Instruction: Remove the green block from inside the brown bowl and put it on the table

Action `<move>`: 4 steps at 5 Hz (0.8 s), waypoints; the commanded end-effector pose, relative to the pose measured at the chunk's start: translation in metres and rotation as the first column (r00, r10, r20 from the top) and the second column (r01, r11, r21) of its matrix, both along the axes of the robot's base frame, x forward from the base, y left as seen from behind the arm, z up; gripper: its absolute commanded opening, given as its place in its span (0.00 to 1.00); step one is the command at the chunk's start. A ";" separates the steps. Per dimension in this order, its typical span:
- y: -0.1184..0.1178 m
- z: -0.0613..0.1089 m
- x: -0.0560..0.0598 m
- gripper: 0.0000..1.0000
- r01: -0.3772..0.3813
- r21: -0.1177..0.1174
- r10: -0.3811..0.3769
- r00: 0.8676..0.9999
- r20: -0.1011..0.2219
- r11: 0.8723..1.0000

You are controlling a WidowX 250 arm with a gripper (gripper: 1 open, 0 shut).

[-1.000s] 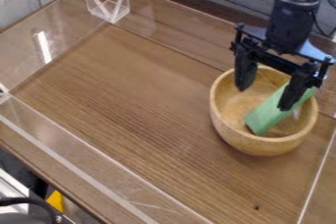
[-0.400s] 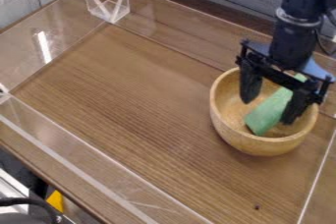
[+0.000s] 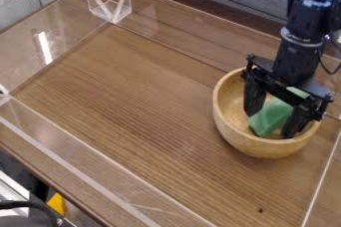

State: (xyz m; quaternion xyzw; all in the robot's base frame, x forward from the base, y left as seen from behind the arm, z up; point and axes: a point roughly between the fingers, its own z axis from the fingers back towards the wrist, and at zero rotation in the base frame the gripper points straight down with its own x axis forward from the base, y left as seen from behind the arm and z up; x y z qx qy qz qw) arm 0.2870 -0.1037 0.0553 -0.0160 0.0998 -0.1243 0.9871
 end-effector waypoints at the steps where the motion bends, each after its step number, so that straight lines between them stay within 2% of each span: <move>1: -0.006 0.002 0.011 1.00 0.025 -0.018 -0.024 0.998 0.056 1.000; 2: -0.011 -0.005 0.012 0.00 0.052 -0.023 -0.051 0.997 0.061 0.998; 3: -0.003 0.008 0.007 0.00 0.084 -0.040 -0.081 0.994 0.080 0.996; 4: 0.008 0.029 0.002 0.00 0.114 -0.069 -0.106 0.988 0.110 0.991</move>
